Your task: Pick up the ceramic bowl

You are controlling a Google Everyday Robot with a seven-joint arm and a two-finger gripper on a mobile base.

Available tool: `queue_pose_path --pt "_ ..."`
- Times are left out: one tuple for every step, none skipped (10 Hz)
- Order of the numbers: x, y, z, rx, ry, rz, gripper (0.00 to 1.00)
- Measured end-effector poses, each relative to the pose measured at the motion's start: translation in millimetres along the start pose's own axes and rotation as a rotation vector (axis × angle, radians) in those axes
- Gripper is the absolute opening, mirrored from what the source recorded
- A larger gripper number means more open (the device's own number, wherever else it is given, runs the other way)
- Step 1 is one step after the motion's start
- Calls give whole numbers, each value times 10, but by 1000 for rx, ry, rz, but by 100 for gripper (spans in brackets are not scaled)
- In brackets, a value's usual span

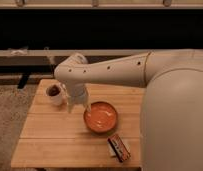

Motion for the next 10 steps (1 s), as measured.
queue_pose_path --pt "-1 0 -7 0 -1 0 65" --pt "-1 1 -8 0 -1 0 65" --pt "-1 -1 -8 0 -1 0 65" --pt "-2 -2 -8 0 -2 0 65" --pt "-1 0 -8 0 -1 0 65" --pt "-2 0 -9 0 -2 0 65" --pt "0 1 -7 0 -2 -1 65" --pt "-32 0 5 -1 -13 -23 65" --pt "-77 -2 46 -6 -25 -40 65" --pt "-109 -3 110 -11 -29 -49 65"
